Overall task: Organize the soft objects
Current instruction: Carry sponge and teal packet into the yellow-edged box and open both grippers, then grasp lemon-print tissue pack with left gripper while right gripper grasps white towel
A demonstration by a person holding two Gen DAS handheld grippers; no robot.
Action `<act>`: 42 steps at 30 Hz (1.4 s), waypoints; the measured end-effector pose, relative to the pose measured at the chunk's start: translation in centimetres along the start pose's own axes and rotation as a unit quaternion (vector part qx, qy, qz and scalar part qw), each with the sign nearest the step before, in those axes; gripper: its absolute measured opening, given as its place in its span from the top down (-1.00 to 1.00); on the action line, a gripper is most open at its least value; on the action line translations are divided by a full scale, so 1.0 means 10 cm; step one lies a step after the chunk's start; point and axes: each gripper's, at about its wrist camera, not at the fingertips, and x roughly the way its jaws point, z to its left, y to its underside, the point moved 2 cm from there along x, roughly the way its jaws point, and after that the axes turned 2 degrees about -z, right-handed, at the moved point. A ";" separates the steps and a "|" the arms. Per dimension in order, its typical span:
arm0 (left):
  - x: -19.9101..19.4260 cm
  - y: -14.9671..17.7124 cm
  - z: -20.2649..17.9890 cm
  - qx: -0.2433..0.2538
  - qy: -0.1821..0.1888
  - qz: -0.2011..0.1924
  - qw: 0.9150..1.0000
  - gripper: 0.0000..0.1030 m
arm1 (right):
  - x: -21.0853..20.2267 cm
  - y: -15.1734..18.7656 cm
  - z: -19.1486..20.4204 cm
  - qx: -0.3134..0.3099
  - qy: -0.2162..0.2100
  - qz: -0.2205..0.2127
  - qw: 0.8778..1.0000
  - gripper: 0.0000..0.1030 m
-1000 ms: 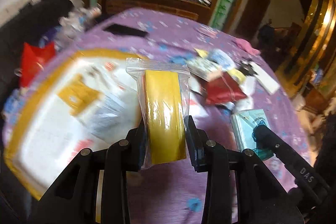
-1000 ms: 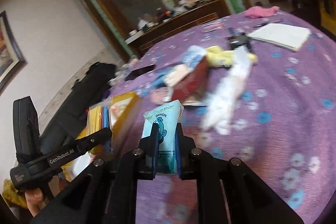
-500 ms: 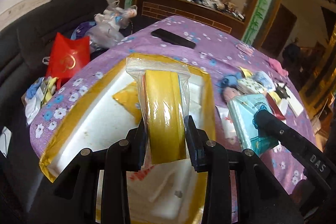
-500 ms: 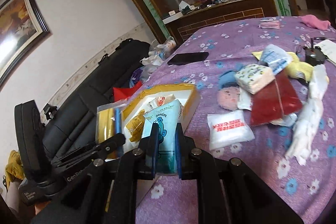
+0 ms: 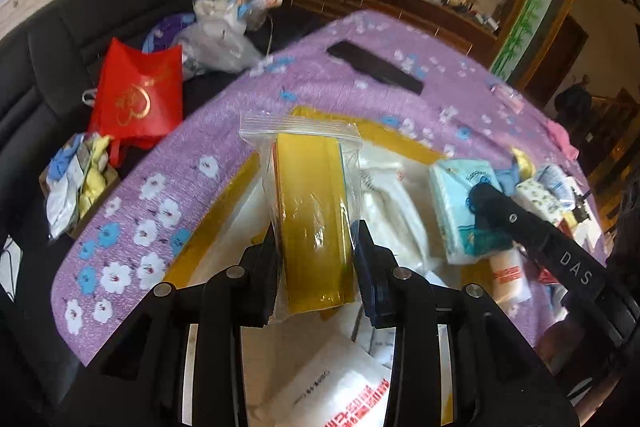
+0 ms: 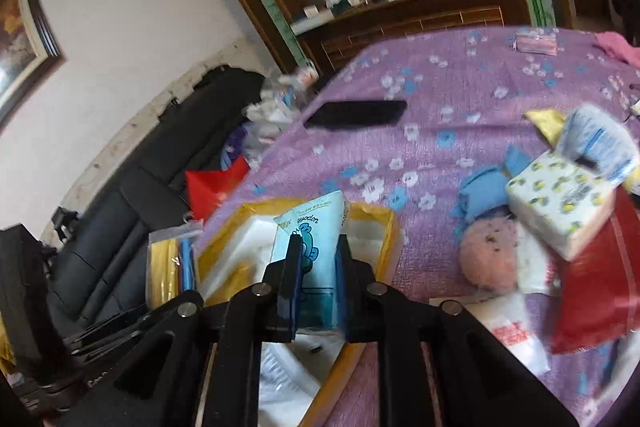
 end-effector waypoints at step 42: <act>0.12 0.13 -2.00 0.043 0.142 0.052 0.988 -0.22 | -1.33 0.25 -2.06 0.188 0.077 -0.048 0.978 -0.24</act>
